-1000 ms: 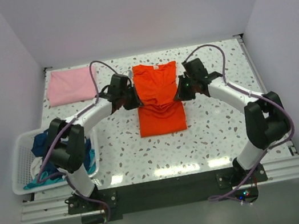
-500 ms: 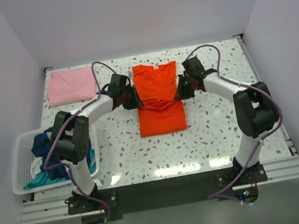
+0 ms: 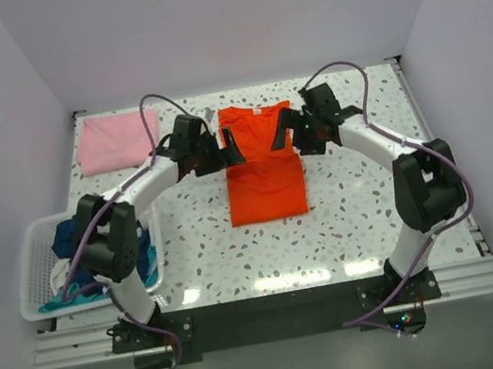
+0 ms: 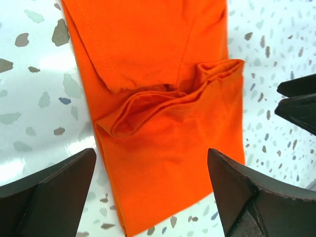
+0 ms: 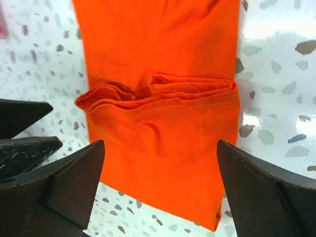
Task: Fold and stack the t-shirts
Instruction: Fold the tshirt
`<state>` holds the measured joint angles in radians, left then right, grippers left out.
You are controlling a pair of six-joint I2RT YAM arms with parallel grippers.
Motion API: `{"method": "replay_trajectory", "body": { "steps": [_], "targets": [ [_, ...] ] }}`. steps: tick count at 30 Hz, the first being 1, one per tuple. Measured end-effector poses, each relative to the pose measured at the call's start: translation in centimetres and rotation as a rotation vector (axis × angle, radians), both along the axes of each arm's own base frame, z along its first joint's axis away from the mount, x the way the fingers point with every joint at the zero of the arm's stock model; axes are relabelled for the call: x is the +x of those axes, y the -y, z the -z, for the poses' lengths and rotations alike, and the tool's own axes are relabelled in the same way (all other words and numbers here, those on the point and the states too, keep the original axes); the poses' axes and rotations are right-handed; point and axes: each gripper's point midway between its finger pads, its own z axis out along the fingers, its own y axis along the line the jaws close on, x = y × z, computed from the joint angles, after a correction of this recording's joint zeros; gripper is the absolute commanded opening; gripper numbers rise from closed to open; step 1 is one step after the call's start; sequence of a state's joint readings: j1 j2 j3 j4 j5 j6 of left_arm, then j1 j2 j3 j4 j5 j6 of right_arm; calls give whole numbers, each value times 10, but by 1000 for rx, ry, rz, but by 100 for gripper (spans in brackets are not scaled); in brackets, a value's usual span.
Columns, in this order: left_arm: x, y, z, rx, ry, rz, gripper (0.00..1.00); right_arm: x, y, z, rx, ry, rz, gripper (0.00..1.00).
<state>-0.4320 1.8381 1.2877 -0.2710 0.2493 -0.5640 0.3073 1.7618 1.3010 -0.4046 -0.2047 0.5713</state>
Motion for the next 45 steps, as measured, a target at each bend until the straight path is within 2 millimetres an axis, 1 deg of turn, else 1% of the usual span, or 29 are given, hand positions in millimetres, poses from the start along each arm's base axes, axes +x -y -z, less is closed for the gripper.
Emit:
{"method": "replay_trajectory", "body": {
  "steps": [2, 5, 7, 9, 12, 14, 16, 18, 20, 22, 25, 27, 30, 32, 35, 39, 42, 45],
  "targets": [
    [-6, -4, -17, -12, 34, -4, 100, -3, -1, -12, 15, 32, -8, 99],
    [-20, -13, -41, -30, 92, -17, 100, -18, 0, -29, 42, 70, -26, 99],
    [-33, -21, -51, -38, 113, -33, 100, -31, -2, -37, 61, 87, -49, 99],
    [-46, -30, -53, -36, 120, -54, 100, -43, -8, -38, 86, 93, -87, 99],
    [-69, -47, -41, -12, 104, -93, 100, -60, -29, -31, 109, 77, -179, 99],
    [-87, -62, -30, 18, 83, -129, 100, -71, -48, -24, 111, 61, -248, 99],
    [-101, -75, -24, 41, 79, -164, 100, -83, -72, -12, 110, 34, -328, 99],
    [-112, -87, -22, 59, 86, -199, 100, -91, -95, 1, 113, 3, -397, 99],
    [-121, -98, -25, 68, 107, -235, 100, -93, -116, 14, 116, -27, -453, 99],
    [-125, -104, -29, 68, 128, -260, 100, -86, -130, 26, 117, -39, -477, 99],
    [-127, -109, -33, 68, 144, -285, 100, -69, -142, 37, 128, -40, -483, 99],
    [-127, -109, -33, 67, 142, -288, 100, -54, -150, 42, 135, -31, -482, 99],
    [-127, -109, -30, 72, 130, -289, 100, -31, -164, 45, 154, 3, -477, 99],
    [-127, -109, -26, 80, 118, -288, 100, -13, -176, 45, 171, 30, -470, 99],
    [-127, -109, -21, 88, 104, -287, 100, 0, -184, 48, 179, 47, -456, 99],
    [-127, -106, -20, 73, 107, -276, 100, 20, -192, 48, 175, 76, -435, 99],
    [-128, -103, -17, 63, 96, -261, 100, 30, -195, 41, 168, 98, -423, 99],
    [-128, -97, -13, 48, 85, -242, 100, 35, -196, 32, 167, 121, -416, 99]
  ]
}}
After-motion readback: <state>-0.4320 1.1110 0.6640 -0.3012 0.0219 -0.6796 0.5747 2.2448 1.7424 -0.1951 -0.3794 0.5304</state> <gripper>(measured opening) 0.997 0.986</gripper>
